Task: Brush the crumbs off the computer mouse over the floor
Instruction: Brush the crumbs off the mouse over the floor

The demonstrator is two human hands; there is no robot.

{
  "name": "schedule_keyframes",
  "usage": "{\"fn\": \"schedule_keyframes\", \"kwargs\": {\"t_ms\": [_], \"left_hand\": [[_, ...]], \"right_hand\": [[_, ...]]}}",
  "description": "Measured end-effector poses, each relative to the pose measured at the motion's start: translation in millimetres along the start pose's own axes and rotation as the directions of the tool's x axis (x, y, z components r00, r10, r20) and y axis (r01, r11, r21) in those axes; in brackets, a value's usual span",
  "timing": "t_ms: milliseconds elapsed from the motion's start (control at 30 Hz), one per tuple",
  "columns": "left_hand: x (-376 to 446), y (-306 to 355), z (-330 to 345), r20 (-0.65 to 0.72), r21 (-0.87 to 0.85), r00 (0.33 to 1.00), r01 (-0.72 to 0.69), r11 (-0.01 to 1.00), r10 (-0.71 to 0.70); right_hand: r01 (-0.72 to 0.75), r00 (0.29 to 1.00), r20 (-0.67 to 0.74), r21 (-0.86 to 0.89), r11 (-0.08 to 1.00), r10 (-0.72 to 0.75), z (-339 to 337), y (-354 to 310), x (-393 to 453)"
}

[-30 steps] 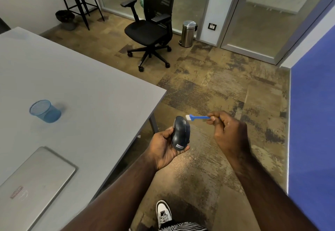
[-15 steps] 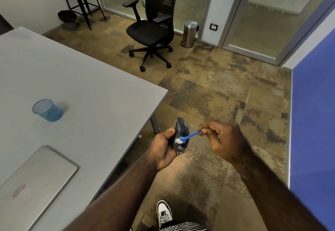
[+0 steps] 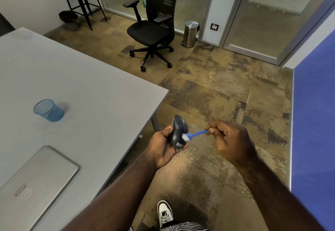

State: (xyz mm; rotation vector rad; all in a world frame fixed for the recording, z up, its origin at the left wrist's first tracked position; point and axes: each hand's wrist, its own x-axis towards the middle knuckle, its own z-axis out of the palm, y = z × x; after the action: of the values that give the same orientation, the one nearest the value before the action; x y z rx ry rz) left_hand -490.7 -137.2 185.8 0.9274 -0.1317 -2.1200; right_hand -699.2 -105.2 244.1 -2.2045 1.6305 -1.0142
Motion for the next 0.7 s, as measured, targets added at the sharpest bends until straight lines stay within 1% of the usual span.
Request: {"fn": "schedule_keyframes", "kwargs": {"t_ms": [67,100,167,233,367,433,500,633,700], "left_hand": [[-0.5,0.7,-3.2,0.018,-0.038,1.000,0.015,0.999,-0.015],[-1.4,0.6,-4.0,0.029,-0.023,0.999,0.022,1.000,-0.021],[-3.3,-0.3,-3.1,0.044,0.013,0.998,0.036,0.999,-0.036],[-5.0,-2.0,-1.1,0.047,0.031,0.997,0.052,0.998,-0.053],[-4.7,-2.6,-2.2,0.028,0.032,0.998,0.060,0.998,-0.060],[-3.7,-1.3,-6.4,0.000,0.043,0.998,0.060,0.997,-0.060],[-4.0,-0.2,-9.8,-0.017,0.042,0.998,0.063,0.997,-0.062],[-4.9,-1.3,-7.9,0.004,0.043,0.997,0.083,0.996,-0.083],[-4.2,-2.1,-5.3,0.007,0.054,0.997,0.082,0.995,-0.082]], "right_hand": [[0.005,1.000,0.028,-0.013,1.000,-0.004,1.2,-0.1,-3.5],[-0.029,1.000,-0.002,-0.022,0.999,0.029,2.0,2.0,-3.5],[-0.115,0.988,-0.106,-0.035,0.993,0.111,3.4,8.1,-0.6],[-0.144,0.980,-0.145,-0.026,0.989,0.139,6.3,9.8,1.6],[-0.033,0.998,-0.047,0.045,0.998,0.035,11.5,-1.1,0.3],[0.004,0.999,-0.043,0.072,0.997,-0.001,10.2,-2.6,1.5],[0.012,0.998,-0.062,0.060,0.998,-0.008,8.4,-3.1,4.6],[-0.051,0.991,-0.123,0.014,0.999,0.053,9.5,-5.9,8.8],[-0.015,0.995,-0.093,0.031,0.999,0.018,10.0,-7.8,8.7]]}}
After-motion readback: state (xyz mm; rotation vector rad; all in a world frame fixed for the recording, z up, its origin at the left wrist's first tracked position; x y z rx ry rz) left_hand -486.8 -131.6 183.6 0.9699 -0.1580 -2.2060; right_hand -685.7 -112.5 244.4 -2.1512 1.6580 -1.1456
